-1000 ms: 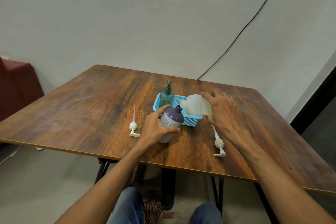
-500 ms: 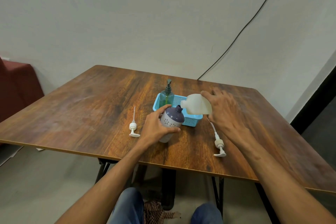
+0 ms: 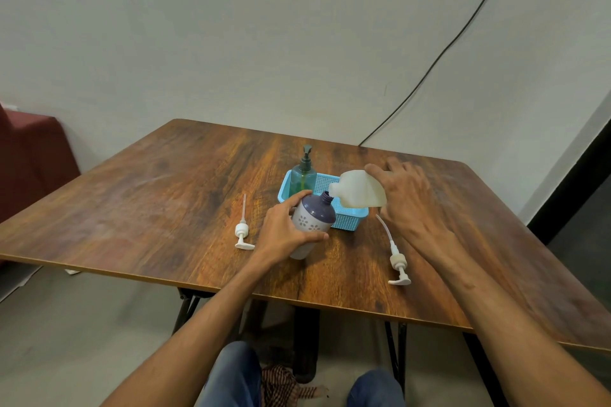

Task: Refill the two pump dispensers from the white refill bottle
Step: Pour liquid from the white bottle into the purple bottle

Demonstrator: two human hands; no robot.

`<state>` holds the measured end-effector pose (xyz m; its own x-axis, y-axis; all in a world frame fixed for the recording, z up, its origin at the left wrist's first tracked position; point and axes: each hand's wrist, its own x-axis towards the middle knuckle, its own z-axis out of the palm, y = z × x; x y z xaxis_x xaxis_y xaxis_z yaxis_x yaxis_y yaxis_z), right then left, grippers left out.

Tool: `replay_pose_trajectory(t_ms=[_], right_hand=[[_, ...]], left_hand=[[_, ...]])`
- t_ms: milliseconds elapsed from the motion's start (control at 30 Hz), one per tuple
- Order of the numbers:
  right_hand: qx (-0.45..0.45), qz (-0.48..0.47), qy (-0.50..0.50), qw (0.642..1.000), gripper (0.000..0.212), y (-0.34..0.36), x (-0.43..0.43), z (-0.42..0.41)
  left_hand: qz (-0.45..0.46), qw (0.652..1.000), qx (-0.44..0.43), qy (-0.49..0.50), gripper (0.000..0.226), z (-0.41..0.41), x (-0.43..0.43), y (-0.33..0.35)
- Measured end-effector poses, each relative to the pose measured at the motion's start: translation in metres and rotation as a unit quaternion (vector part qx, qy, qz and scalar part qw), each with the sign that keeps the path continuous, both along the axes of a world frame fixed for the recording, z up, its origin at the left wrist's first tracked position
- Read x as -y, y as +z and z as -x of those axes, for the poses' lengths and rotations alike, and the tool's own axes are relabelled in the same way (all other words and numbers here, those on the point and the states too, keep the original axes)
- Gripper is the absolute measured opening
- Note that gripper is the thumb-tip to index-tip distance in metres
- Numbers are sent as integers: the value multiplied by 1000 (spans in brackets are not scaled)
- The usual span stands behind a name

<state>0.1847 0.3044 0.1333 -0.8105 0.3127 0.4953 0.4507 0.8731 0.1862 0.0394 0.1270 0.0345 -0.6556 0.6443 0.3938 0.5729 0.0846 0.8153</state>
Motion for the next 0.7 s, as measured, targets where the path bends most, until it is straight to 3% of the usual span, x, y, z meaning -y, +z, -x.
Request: replay_pose_trajectory(t_ms=[700], right_hand=[[-11, -23, 9, 1000, 69, 0, -6, 1]], left_hand=[[1, 1000, 2, -2, 94, -1, 0, 1]])
